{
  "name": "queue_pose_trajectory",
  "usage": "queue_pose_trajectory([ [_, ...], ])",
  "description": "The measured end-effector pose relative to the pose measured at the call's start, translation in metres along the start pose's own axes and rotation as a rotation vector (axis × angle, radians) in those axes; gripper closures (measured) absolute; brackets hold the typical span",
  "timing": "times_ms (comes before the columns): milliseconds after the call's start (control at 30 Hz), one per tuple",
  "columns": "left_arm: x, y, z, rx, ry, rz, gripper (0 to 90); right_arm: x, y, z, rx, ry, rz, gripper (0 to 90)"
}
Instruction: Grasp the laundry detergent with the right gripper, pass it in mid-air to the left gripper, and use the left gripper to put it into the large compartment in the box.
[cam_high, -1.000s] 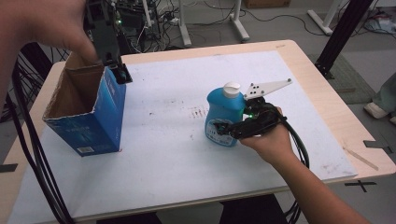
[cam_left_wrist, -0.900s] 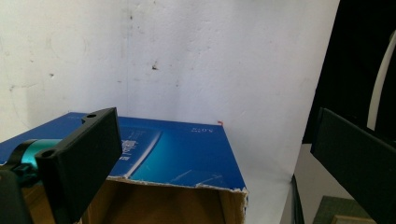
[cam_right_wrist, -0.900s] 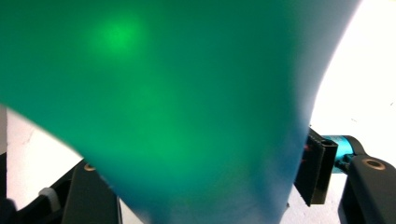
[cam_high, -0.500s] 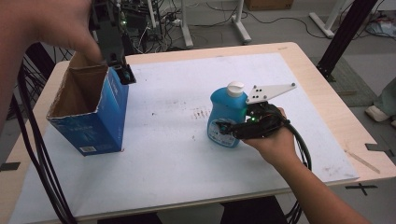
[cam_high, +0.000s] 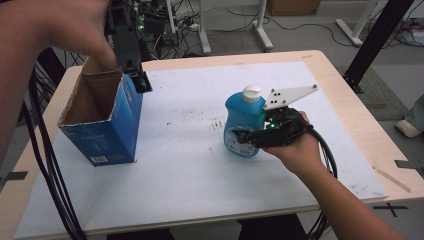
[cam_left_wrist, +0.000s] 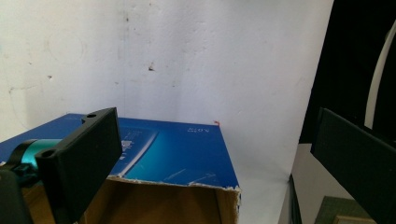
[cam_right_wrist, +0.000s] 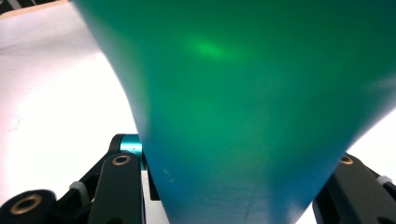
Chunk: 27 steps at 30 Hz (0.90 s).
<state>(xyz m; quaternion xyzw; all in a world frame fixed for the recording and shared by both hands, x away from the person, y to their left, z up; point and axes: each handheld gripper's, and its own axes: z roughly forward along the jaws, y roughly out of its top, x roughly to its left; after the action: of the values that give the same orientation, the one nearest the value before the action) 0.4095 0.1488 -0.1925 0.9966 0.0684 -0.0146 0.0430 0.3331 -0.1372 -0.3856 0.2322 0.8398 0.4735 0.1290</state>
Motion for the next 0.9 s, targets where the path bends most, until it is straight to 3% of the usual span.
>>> queue_pose_trajectory([
  [367,-0.014,0.011,0.0,-0.009,-0.014,0.046,1.8,0.004,0.041,-0.007,0.014,0.063,-0.079,47.1],
  [533,-0.024,0.021,-0.001,-0.016,-0.025,0.085,1.8,0.012,0.064,-0.006,0.02,0.126,-0.125,47.2],
  [900,-0.039,0.037,-0.003,-0.031,-0.035,0.141,1.8,0.023,0.095,0.001,0.024,0.239,-0.187,47.4],
])
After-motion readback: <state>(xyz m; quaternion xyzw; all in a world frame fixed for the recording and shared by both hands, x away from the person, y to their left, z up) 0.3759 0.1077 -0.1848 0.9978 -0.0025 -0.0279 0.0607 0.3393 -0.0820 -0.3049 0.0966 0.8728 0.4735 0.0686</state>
